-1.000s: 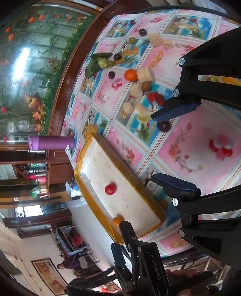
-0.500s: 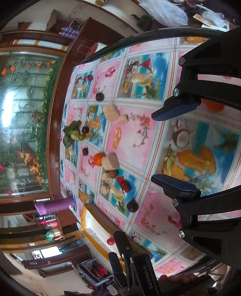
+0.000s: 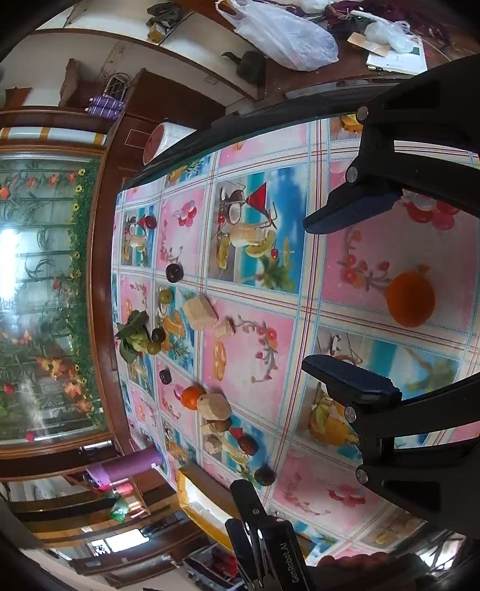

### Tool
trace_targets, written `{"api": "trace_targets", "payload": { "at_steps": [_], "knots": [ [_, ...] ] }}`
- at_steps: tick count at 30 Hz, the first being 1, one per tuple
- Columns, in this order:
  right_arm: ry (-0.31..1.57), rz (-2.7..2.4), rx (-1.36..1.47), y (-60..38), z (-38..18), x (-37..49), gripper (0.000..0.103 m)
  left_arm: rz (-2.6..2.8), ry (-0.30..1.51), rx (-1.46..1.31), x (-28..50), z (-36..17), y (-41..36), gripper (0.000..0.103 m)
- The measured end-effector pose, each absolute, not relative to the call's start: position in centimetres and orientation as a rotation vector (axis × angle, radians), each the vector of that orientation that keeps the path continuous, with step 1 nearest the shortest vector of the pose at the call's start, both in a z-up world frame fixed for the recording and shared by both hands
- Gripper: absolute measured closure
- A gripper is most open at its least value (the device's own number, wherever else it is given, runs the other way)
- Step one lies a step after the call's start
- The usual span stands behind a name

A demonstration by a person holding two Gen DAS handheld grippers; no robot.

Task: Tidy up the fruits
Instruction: 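Move both grippers back toward the fruit pile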

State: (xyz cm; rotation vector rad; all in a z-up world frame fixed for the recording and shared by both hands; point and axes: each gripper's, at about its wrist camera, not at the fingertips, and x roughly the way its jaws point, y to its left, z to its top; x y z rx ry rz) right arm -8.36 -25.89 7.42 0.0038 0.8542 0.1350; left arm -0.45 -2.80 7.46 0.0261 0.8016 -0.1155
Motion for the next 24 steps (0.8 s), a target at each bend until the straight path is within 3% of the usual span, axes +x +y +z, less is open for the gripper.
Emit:
{"api": "trace_targets", "payload": {
  "at_steps": [17,24],
  "knots": [
    [0.910,0.113,0.005,-28.4,5.7,-8.0,0.035,-0.090,0.858,0.076,0.4,5.6,-0.3,0.009],
    [0.932,0.215,-0.041,-24.8,5.6,-6.0,0.035,-0.129,0.937,0.037,0.5,4.2,1.5,0.009]
  ]
}}
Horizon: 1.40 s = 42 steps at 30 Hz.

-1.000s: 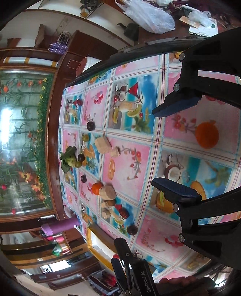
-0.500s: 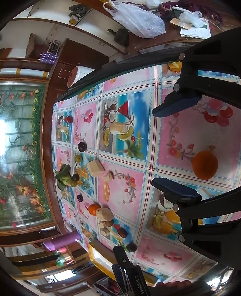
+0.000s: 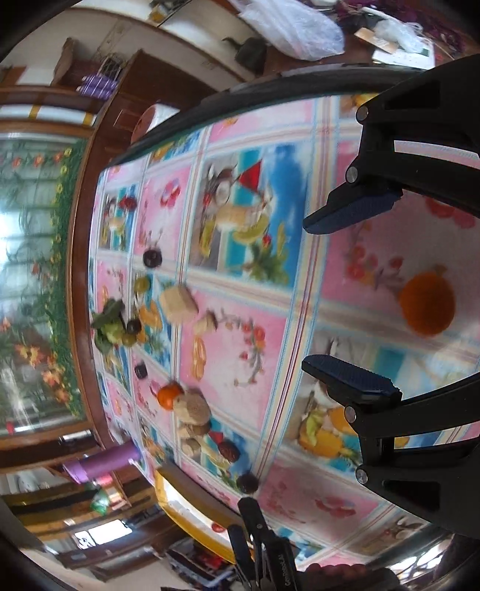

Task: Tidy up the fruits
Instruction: 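Move both grippers back toward the fruit pile, then grasp the dark plum with the left gripper while the right grasps an orange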

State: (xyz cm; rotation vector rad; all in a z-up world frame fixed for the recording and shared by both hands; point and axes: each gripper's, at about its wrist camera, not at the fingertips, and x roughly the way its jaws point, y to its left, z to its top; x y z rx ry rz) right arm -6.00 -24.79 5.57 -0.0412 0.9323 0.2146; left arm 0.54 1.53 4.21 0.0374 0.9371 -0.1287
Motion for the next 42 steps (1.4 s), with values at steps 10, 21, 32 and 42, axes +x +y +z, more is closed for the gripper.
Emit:
{"api": "trace_targets", "payload": {
  "at_steps": [10,21,32,42],
  "knots": [
    [0.939,0.204,-0.018,-25.5,5.7,-7.2,0.035,-0.195,1.003,-0.021,2.1,2.5,2.8,0.009],
    [0.987,0.152,0.004,-27.6,4.4,-9.9,0.035,-0.184,0.979,0.093,3.1,1.0,1.3,0.061],
    [1.048,0.231,-0.005,-25.5,3.1,-10.4,0.048,-0.222,0.973,0.057,3.1,1.2,1.8,0.072],
    [1.026,0.242,-0.037,-23.9,3.4,-10.9,0.069,-0.255,0.988,-0.040,3.0,1.2,3.4,0.076]
  ]
}}
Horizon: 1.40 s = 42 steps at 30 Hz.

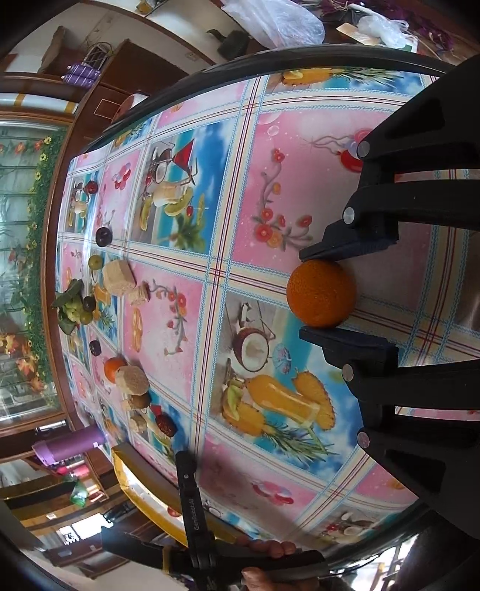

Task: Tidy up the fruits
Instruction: 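Grasp the dark plum with the left gripper while the right grasps an orange, then carry both fruits to the tray and open the right gripper to release the orange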

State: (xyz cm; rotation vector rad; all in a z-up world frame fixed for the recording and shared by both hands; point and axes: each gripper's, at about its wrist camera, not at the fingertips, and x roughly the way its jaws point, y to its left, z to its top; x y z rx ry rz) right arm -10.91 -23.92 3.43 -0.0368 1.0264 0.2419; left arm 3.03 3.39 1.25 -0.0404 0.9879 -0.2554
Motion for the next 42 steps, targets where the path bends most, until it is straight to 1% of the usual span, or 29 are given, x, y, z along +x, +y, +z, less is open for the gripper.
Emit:
{"api": "trace_targets", "payload": {
  "at_steps": [9,17,29,42],
  "knots": [
    [0.984,0.266,-0.062,-22.1,5.0,-10.5,0.069,-0.272,0.978,-0.059,0.6,2.4,4.0,0.077],
    [0.948,0.332,-0.104,-18.5,6.3,-9.2,0.069,-0.274,0.945,-0.072,-1.7,4.2,5.3,0.077],
    [0.931,0.465,-0.171,-11.4,7.3,-6.9,0.069,-0.164,0.897,-0.150,-3.0,6.0,11.5,0.077],
    [0.903,0.618,-0.286,-1.6,8.5,-4.2,0.069,-0.035,0.882,-0.212,-3.2,5.9,18.4,0.077]
  ]
}}
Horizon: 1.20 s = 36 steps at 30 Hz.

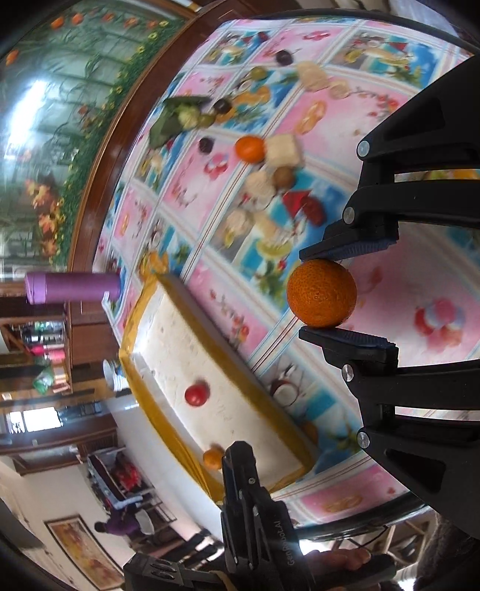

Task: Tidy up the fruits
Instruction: 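Carry both fruits to the tray and open the right gripper to release the orange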

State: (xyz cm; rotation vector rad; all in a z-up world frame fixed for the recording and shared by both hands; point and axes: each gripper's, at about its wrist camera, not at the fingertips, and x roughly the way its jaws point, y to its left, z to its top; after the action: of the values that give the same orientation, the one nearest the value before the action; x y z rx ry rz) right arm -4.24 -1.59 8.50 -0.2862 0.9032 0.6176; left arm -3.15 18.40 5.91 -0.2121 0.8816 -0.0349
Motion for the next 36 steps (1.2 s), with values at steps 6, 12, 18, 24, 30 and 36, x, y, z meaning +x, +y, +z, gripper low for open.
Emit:
{"api": "trace_targets", "payload": {
  "at_steps": [6,12,18,24,30,36],
  "knots": [
    [0.893,0.690,-0.307,3.1,8.9,-2.6,0.069,0.017,0.890,-0.224,-2.8,5.3,21.0,0.077],
    [0.893,0.733,-0.342,7.5,8.6,-0.7,0.069,0.059,0.909,-0.231,-1.8,4.3,23.3,0.076],
    [0.885,0.759,-0.382,10.7,7.9,0.6,0.069,0.078,0.932,-0.237,-1.2,3.2,24.5,0.077],
    [0.903,0.764,-0.414,13.0,6.3,2.2,0.069,0.082,0.949,-0.231,-0.6,2.6,25.0,0.076],
    [0.937,0.756,-0.439,13.9,4.6,3.4,0.069,0.082,0.957,-0.195,0.2,2.1,24.5,0.076],
    [0.947,0.761,-0.443,14.0,3.9,3.4,0.069,0.082,0.960,-0.176,0.3,1.6,24.4,0.076]
  ]
}}
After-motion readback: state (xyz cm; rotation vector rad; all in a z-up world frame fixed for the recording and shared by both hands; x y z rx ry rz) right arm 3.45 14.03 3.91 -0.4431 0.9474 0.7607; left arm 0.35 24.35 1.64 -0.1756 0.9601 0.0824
